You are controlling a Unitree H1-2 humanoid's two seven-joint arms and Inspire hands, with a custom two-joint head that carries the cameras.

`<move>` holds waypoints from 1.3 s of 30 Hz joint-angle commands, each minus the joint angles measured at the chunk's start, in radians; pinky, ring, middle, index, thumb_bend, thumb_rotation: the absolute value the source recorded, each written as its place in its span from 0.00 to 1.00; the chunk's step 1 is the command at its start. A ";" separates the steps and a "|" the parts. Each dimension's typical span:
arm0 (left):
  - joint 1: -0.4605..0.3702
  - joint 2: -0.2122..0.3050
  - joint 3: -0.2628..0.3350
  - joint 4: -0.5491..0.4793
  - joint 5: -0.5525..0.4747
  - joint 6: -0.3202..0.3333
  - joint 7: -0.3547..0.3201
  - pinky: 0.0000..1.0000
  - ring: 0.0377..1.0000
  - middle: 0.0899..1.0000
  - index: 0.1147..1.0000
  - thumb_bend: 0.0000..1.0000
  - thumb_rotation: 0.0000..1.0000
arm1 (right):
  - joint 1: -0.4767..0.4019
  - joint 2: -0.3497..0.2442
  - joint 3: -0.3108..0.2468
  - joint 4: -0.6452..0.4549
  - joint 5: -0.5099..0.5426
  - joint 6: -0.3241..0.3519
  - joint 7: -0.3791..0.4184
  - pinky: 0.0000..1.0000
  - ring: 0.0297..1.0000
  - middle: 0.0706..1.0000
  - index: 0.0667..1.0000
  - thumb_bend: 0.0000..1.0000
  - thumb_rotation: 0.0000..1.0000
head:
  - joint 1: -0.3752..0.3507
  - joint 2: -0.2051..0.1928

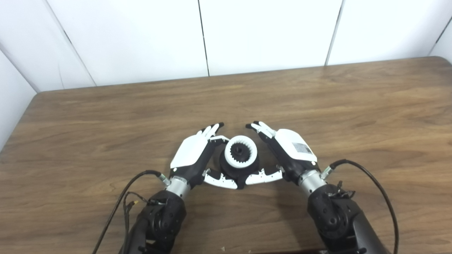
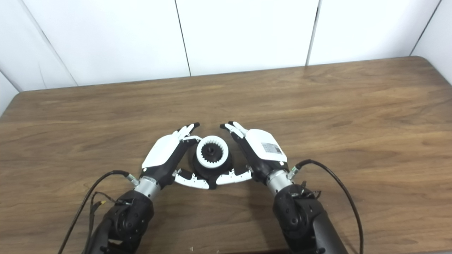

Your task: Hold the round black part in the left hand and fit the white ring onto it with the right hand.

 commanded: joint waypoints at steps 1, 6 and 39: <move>-0.033 -0.002 0.002 -0.023 0.007 -0.007 0.012 1.00 1.00 1.00 0.56 0.89 0.29 | -0.027 0.007 -0.013 -0.028 0.010 -0.036 -0.053 0.85 0.88 0.93 0.85 0.94 0.45 | -0.001 0.000; -0.034 -0.002 0.003 -0.019 0.006 -0.011 0.015 1.00 1.00 1.00 0.56 0.89 0.29 | -0.042 0.013 -0.026 -0.026 0.042 -0.065 -0.109 0.86 0.86 0.91 0.82 0.86 0.42 | 0.000 0.000; -0.032 -0.006 0.006 -0.018 0.005 -0.011 0.019 1.00 1.00 1.00 0.56 0.89 0.29 | -0.097 -0.046 -0.018 -0.060 0.054 0.002 0.042 0.92 0.93 0.98 0.91 0.99 0.48 | 0.006 0.006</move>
